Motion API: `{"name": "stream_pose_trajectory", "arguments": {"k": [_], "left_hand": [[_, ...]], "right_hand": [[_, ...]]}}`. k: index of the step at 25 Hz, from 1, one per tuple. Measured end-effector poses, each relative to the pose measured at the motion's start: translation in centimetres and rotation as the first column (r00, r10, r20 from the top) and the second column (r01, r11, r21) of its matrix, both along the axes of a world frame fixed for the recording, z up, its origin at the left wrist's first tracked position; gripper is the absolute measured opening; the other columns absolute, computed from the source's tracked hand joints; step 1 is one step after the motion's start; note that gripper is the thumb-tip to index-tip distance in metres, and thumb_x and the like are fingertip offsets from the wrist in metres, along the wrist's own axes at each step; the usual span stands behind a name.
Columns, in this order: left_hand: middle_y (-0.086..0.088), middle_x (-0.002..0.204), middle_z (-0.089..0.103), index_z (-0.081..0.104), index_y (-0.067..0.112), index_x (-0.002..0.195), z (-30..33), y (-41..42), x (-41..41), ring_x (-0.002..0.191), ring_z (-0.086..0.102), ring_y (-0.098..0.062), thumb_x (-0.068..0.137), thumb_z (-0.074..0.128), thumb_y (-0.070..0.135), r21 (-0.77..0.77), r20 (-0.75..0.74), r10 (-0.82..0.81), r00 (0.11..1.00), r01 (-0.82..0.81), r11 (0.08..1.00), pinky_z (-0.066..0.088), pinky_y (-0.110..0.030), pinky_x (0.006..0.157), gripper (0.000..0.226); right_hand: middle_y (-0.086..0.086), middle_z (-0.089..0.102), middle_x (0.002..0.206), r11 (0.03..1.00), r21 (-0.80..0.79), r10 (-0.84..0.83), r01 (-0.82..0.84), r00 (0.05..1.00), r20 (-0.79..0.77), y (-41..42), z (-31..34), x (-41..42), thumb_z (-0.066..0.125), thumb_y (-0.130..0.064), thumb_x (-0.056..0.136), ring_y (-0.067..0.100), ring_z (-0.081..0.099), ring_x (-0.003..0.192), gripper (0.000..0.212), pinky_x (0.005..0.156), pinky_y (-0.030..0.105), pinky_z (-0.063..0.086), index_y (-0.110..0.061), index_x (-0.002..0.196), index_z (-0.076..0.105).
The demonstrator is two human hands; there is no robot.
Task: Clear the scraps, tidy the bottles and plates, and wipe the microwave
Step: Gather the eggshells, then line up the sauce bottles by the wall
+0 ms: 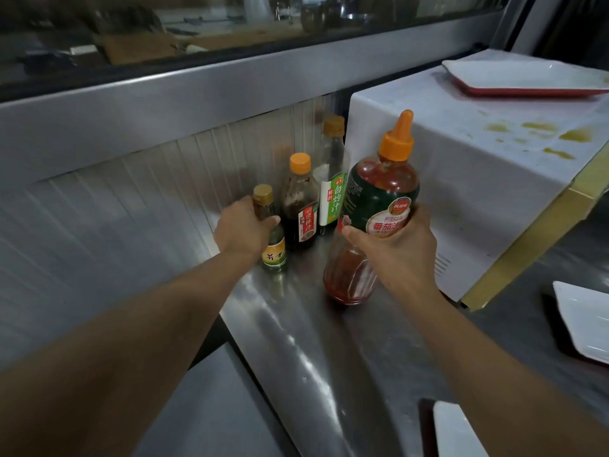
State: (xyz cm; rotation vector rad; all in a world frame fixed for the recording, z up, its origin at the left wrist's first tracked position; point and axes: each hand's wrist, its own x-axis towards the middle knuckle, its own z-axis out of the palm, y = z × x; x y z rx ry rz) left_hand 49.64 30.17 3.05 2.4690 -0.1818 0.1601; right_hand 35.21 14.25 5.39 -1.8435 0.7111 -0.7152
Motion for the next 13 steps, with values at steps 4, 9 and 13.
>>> {"name": "stream_pose_trajectory", "arguments": {"k": [4,9,13], "left_hand": [[-0.011,0.095,0.066,0.060,0.011,0.094,-0.1,-0.9,0.9,0.092,0.061,-0.031,0.079,0.071,0.037,0.033,0.041,0.016,0.999,-0.018,0.999,0.041,-0.032,0.066,0.032],[-0.011,0.097,0.067,0.062,0.010,0.098,0.0,-1.3,0.8,0.093,0.061,-0.031,0.081,0.070,0.037,0.064,0.079,0.049,0.996,-0.054,0.997,0.043,-0.033,0.067,0.033],[-0.012,0.099,0.067,0.061,0.009,0.100,0.0,-1.6,0.7,0.094,0.061,-0.031,0.082,0.069,0.036,0.058,0.092,0.061,0.994,-0.067,0.996,0.043,-0.033,0.068,0.033]], "right_hand": [[-0.015,0.053,0.099,1.000,-0.005,0.005,-0.005,1.000,-0.004,-0.4,-0.3,0.4,0.088,-0.039,0.052,0.004,0.054,0.086,0.074,0.066,0.010,0.039,-0.029,0.107,0.039],[-0.014,0.054,0.102,1.000,-0.017,0.014,-0.014,1.000,-0.014,-0.8,-0.4,0.5,0.088,-0.040,0.052,0.005,0.055,0.090,0.077,0.070,0.015,0.042,-0.025,0.113,0.043],[-0.012,0.056,0.105,0.999,-0.027,0.029,-0.029,0.999,-0.023,-1.0,-0.6,0.5,0.088,-0.041,0.052,0.005,0.055,0.091,0.079,0.074,0.018,0.044,-0.024,0.116,0.044]]}}
